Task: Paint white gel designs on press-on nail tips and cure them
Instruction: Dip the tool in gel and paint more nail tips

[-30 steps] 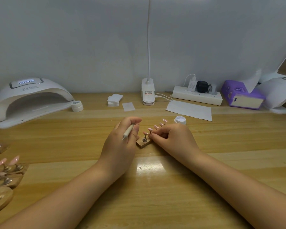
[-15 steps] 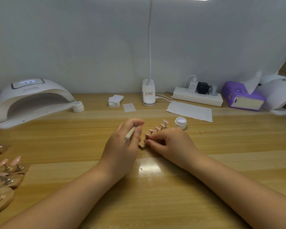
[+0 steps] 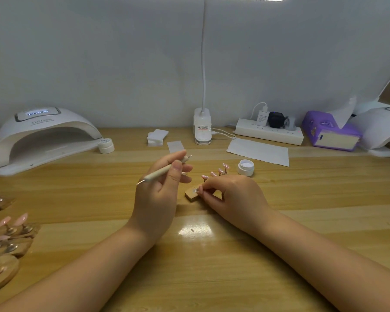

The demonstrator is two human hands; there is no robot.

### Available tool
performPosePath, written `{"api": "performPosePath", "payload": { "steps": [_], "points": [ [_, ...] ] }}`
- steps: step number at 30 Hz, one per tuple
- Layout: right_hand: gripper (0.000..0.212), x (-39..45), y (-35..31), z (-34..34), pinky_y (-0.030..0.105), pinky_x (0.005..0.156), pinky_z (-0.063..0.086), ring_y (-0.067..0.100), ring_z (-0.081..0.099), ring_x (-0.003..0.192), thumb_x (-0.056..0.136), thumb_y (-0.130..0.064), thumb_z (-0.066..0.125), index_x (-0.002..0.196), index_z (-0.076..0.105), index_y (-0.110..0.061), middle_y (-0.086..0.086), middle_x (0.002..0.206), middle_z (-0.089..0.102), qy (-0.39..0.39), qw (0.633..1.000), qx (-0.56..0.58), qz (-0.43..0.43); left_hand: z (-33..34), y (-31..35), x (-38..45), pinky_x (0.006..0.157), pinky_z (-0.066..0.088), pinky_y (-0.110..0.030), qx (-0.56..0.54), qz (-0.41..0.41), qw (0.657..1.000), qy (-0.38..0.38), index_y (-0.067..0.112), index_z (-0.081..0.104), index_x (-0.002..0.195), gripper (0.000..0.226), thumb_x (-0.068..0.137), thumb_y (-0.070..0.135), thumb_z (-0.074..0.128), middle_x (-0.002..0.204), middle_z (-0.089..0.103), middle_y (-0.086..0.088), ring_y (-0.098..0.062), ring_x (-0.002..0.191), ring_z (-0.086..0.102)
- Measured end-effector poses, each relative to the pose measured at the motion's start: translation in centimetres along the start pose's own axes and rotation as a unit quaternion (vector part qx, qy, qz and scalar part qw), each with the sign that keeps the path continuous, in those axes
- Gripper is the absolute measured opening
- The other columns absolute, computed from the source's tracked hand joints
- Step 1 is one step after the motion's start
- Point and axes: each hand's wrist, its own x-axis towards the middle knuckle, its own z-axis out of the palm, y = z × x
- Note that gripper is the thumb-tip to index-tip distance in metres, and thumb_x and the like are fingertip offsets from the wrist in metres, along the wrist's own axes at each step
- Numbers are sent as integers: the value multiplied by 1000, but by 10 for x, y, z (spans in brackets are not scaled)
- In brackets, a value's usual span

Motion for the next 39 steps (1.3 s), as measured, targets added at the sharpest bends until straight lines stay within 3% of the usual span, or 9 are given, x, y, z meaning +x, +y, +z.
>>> {"api": "performPosePath", "payload": {
  "steps": [5, 11, 14, 18, 23, 28, 32, 34, 39],
  "points": [
    [14, 1, 1, 1, 16, 74, 34, 14, 67, 97, 93, -29, 62, 94, 75, -23, -8, 97, 74, 0, 1000, -2, -4, 1, 1, 0, 75, 53, -21, -19, -5, 1000, -1, 19, 62, 116, 34, 91, 35, 45, 95, 72, -3, -18, 79, 70],
    [12, 1, 2, 0, 18, 67, 39, 8, 62, 89, 91, -27, 63, 93, 75, -23, -11, 88, 73, -5, 999, 29, 12, 1, -2, -1, 76, 56, -31, -11, -17, 1000, 5, 25, 63, 112, 28, 92, 36, 46, 93, 72, -3, -19, 77, 69],
    [11, 3, 3, 1, 17, 63, 36, 1, 52, 74, 90, -26, 64, 91, 75, -24, -11, 85, 72, -6, 998, 51, 25, 2, -3, -1, 77, 56, -39, 10, -30, 999, -16, 30, 61, 112, 26, 94, 41, 45, 93, 70, 3, -17, 79, 70],
    [9, 4, 5, 1, 18, 60, 36, -6, 45, 58, 88, -26, 66, 88, 74, -26, -13, 82, 72, 0, 997, 66, 39, 5, -6, -3, 78, 54, -30, 52, -39, 996, -58, 36, 58, 111, 20, 95, 36, 46, 94, 68, 19, -8, 82, 70],
    [7, 4, 5, 3, 12, 61, 39, -14, 50, 59, 85, -23, 67, 87, 74, -25, -14, 79, 71, 14, 995, 84, 52, 4, -7, -4, 76, 53, -22, 68, -32, 995, -68, 38, 57, 111, 20, 98, 26, 47, 94, 67, 22, -7, 84, 69],
    [4, 3, 9, 0, 10, 64, 43, -4, 60, 65, 84, -17, 71, 86, 75, -18, -15, 75, 69, 26, 976, 199, 90, 2, -6, -3, 74, 54, -23, 55, -14, 998, -34, 30, 58, 115, 22, 99, 21, 47, 96, 68, 10, -8, 82, 69],
    [3, 6, 9, -1, 33, 72, 57, 10, 67, 72, 81, -15, 73, 82, 72, -12, -3, 80, 72, 40, 951, 278, 126, 1, -6, -1, 75, 54, -25, 63, -25, 997, -38, 29, 57, 117, 23, 99, 21, 45, 99, 67, 7, -8, 83, 69],
    [2, 6, 7, -1, 37, 71, 58, 13, 68, 71, 81, -12, 73, 82, 71, -12, -2, 80, 71, 38, 948, 290, 127, 2, -6, -1, 75, 54, -26, 71, -30, 996, -50, 34, 56, 115, 22, 99, 22, 45, 100, 66, 9, -9, 82, 70],
    [3, 5, 8, -1, 30, 59, 55, 16, 65, 63, 83, -13, 72, 82, 69, -14, 1, 76, 68, 40, 940, 309, 137, 3, -5, -4, 70, 54, -29, 91, -22, 992, -79, 44, 53, 112, 22, 98, 28, 45, 103, 64, 10, -9, 70, 70]
  ]
}}
